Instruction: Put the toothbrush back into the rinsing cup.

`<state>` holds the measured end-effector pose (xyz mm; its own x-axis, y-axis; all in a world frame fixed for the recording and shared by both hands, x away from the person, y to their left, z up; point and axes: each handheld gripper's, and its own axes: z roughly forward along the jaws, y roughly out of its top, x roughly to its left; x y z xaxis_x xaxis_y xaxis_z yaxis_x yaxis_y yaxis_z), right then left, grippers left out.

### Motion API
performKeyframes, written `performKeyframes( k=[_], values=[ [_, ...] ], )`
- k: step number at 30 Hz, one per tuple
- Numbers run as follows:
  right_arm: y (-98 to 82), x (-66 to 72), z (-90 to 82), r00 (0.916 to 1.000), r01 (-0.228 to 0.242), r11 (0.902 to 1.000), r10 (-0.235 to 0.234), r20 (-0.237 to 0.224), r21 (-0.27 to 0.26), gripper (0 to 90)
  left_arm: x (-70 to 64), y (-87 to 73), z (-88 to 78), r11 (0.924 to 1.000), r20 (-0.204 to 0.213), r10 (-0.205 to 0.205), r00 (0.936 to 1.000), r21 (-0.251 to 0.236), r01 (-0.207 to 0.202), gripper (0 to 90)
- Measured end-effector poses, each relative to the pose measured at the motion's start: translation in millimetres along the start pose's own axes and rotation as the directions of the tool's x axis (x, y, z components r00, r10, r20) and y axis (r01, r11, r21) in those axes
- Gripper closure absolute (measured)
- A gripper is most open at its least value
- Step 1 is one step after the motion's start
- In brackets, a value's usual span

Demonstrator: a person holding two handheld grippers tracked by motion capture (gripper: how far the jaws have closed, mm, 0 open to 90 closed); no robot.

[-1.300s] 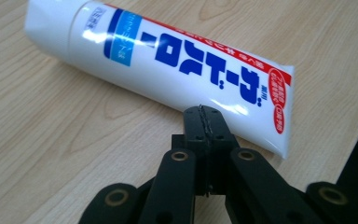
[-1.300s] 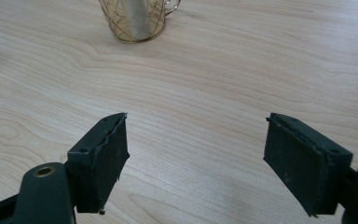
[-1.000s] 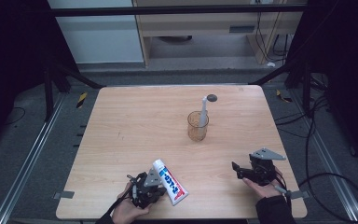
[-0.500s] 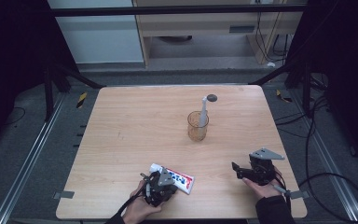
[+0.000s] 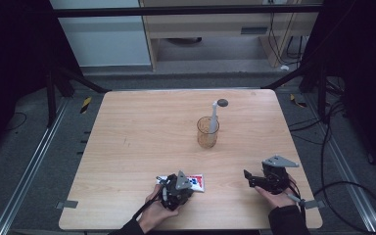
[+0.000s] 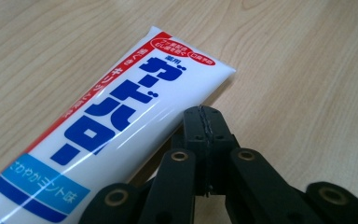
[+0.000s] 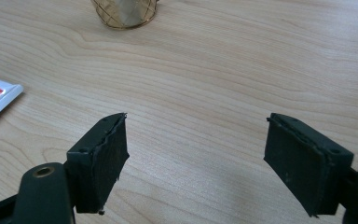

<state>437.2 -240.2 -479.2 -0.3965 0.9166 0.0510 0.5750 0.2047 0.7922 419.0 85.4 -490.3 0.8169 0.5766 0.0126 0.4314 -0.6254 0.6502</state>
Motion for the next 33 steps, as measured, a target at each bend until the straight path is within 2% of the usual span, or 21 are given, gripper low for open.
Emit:
performKeyframes(
  k=[9, 18, 22, 24, 26, 29, 33],
  values=[
    [-0.1, 0.3, 0.9, 1.0000, 0.003, 1.0000, -0.003, -0.001, 0.002, 21.3, 7.4, 7.0, 4.4, 0.9998, -0.024, -0.010, 0.9997, -0.015, 0.010, 89.8],
    [-0.2, 0.3, 1.4, 1.0000, 0.007, 1.0000, -0.007, -0.001, 0.005, 21.2, 17.3, 11.7, 4.3, 0.9987, -0.033, -0.043, 0.9985, -0.029, 0.042, 89.8],
    [-0.1, 1.1, 1.5, 1.0000, 0.006, 0.9999, -0.006, -0.003, 0.008, 21.3, 20.6, 14.5, -4.9, 0.9981, -0.038, -0.040, 0.9985, -0.049, 0.038, 89.8],
    [-0.1, 1.2, 1.5, 1.0000, 0.008, 0.9999, -0.008, -0.002, 0.008, 21.3, 24.7, 16.8, -13.2, 0.9960, -0.044, -0.052, 0.9977, -0.074, 0.049, 89.8],
    [-0.1, 1.3, 1.7, 1.0000, 0.005, 1.0000, -0.005, -0.004, 0.008, 21.3, 33.7, 19.8, -25.3, 0.9909, -0.056, -0.077, 0.9955, -0.115, 0.070, 89.8],
    [-0.5, 1.0, 2.0, 0.9999, 0.011, 0.9999, -0.011, -0.001, 0.009, 21.3, 50.4, 19.5, -37.9, 0.9859, -0.087, -0.110, 0.9901, -0.136, 0.098, 89.8],
    [-0.5, 0.4, 2.4, 0.9999, 0.012, 0.9999, -0.012, 0.000, 0.010, 21.4, 73.9, 12.3, -41.6, 0.9848, -0.115, -0.153, 0.9816, -0.101, 0.141, 89.8]
  ],
)
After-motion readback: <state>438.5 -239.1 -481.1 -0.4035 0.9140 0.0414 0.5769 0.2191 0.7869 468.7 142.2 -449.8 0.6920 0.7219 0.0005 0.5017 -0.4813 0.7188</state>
